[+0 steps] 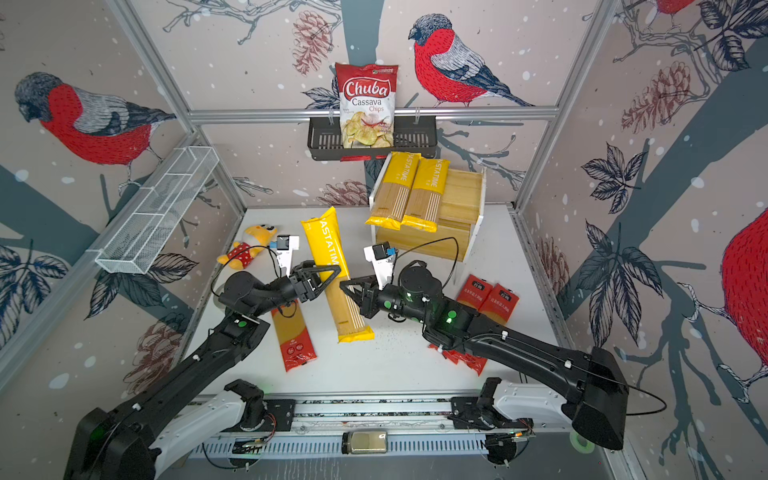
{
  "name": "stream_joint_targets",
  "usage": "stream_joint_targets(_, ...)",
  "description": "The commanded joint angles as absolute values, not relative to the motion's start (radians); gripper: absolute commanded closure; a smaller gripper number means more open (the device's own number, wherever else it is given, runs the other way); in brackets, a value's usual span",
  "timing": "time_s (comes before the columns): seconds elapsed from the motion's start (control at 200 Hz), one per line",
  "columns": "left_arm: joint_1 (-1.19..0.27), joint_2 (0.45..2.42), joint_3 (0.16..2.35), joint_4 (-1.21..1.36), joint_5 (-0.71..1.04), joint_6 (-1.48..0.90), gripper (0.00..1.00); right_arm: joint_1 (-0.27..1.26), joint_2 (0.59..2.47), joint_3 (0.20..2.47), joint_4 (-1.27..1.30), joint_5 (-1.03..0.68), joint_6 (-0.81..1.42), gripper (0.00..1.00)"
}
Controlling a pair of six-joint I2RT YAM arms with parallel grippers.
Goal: Place and organize the pasta boxes and bags onto the shelf
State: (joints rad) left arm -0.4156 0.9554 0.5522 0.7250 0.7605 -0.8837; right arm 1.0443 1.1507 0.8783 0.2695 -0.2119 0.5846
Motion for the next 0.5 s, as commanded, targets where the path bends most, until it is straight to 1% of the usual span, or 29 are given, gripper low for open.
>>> stream_joint_targets(0.0,-0.418,0.966,0.563,0.804,0.796,-0.887,0.31,1.033,1.151,0.867,0.480,-0.266,0.626,1.00)
stream_joint_targets(0.21,-0.418,0.977,0.561,0.817,0.805,-0.887,0.39,1.012,1.170,0.845,0.515,-0.290,0.656,1.00)
stream_joint_targets(0.355,-0.420,0.985,0.561,0.824,0.807,-0.885,0.41,1.008,1.168,0.828,0.527,-0.291,0.669,1.00)
stream_joint_targets(0.495,-0.423,0.999,0.567,0.840,0.820,-0.896,0.48,1.001,1.164,0.800,0.557,-0.295,0.690,1.00)
